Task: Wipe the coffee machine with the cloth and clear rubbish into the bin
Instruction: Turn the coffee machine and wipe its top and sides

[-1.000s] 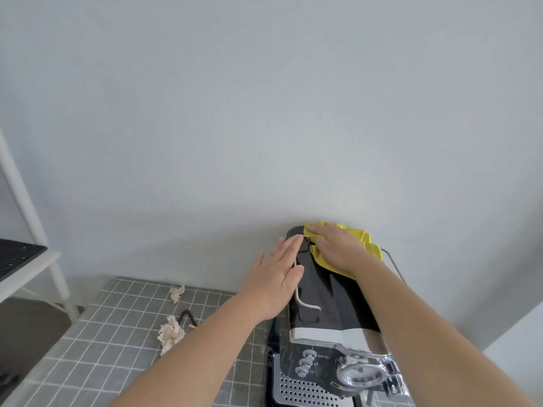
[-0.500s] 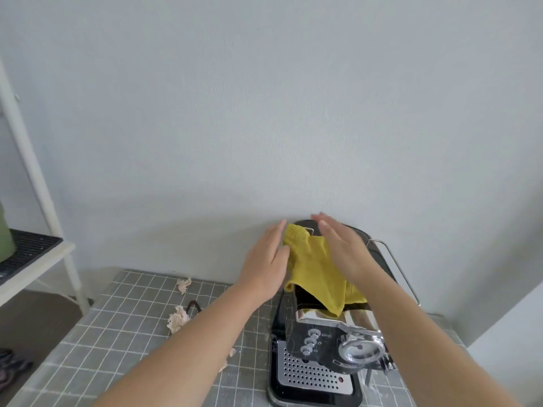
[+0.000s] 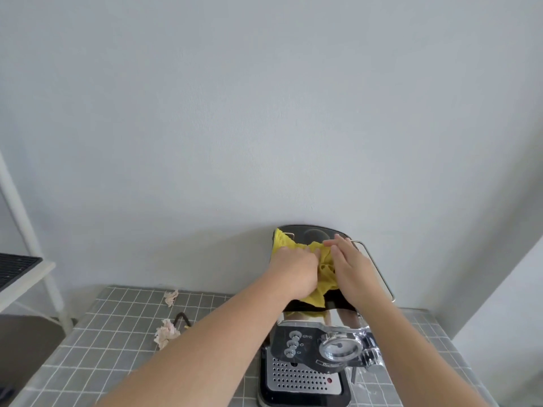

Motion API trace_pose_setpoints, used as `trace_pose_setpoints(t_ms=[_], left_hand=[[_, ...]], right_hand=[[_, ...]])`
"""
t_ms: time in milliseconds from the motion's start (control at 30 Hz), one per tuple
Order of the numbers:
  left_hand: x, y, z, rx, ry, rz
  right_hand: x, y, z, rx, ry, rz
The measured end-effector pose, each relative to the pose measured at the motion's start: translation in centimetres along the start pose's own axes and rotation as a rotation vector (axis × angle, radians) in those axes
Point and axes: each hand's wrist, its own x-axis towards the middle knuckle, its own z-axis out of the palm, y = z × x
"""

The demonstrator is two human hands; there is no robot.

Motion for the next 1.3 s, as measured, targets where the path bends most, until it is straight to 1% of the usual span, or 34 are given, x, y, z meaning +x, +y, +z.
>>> trace_pose_setpoints(t_ms=[33, 133, 200, 267, 367, 433, 467, 500, 567, 667, 767, 833, 900, 967, 1067, 1167, 1233, 1300], left_hand=[[-0.2, 0.0, -0.1, -0.07, 0.078, 0.001], [-0.7, -0.4, -0.2, -0.3, 0.21, -0.044], [-1.0, -1.1, -0.2, -0.461, 0.336, -0.063], [-1.7, -2.0, -0.6, -0.643, 0.52, -0.11], [-2.6, -4.1, -2.4, -0.796, 0.841, -0.251], [-2.9, -5.5, -3.3, -0.889, 0.938, -0.297], [-3.1, -6.0, -3.2, -0.904, 0.941, -0.297], [-3.2, -6.2, -2.7, -0.899, 0.91, -0.293], [-3.4, -5.9, -0.3, -0.912, 0.776, -0.298], [-3.8, -5.1, 4.3, -0.992, 0.546, -0.296], [-4.2, -5.2, 6.6, -1.05, 0.367, -0.274], [-4.6, -5.7, 6.8, -0.937, 0.266, -0.186], [-4.2, -6.7, 6.4, -0.786, 0.232, -0.104], [-3.3, -7.7, 5.8, -0.732, 0.183, -0.095], [-1.7, -7.9, 5.0, -0.782, 0.168, -0.111], [-1.6, -6.6, 5.6, -0.86, 0.296, -0.139], [-1.7, -6.2, 6.7, -0.855, 0.392, -0.181], [-2.0, -6.2, 7.9, -0.852, 0.406, -0.195]], right_hand=[[0.0, 0.0, 0.2, 0.004, -0.008, -0.007], [0.1, -0.2, 0.4, 0.028, -0.014, -0.02], [0.4, -0.3, 0.1, 0.056, 0.001, -0.037], [0.7, -0.3, -0.2, 0.065, 0.015, -0.062], [0.6, -0.7, -0.2, 0.084, 0.014, -0.08], [0.7, -0.9, 0.2, 0.024, -0.024, -0.095], [0.8, -0.9, 0.5, -0.02, -0.056, -0.094], [0.8, -0.9, 0.7, -0.061, -0.084, -0.087], [0.8, -0.7, 1.2, -0.112, -0.125, -0.052], [0.6, -0.4, 1.4, -0.103, -0.152, -0.001], [0.8, -0.4, 1.7, -0.106, -0.165, 0.0], [0.8, -0.5, 1.8, -0.139, -0.177, -0.016], [0.9, -0.6, 1.9, -0.163, -0.181, -0.028], [0.8, -0.7, 1.9, -0.159, -0.178, -0.026], [0.6, -0.8, 1.8, -0.158, -0.175, -0.023], [0.5, -0.9, 1.8, -0.171, -0.179, -0.019], [0.5, -1.0, 1.8, -0.178, -0.177, -0.022], [0.5, -1.0, 1.8, -0.182, -0.176, -0.024]])
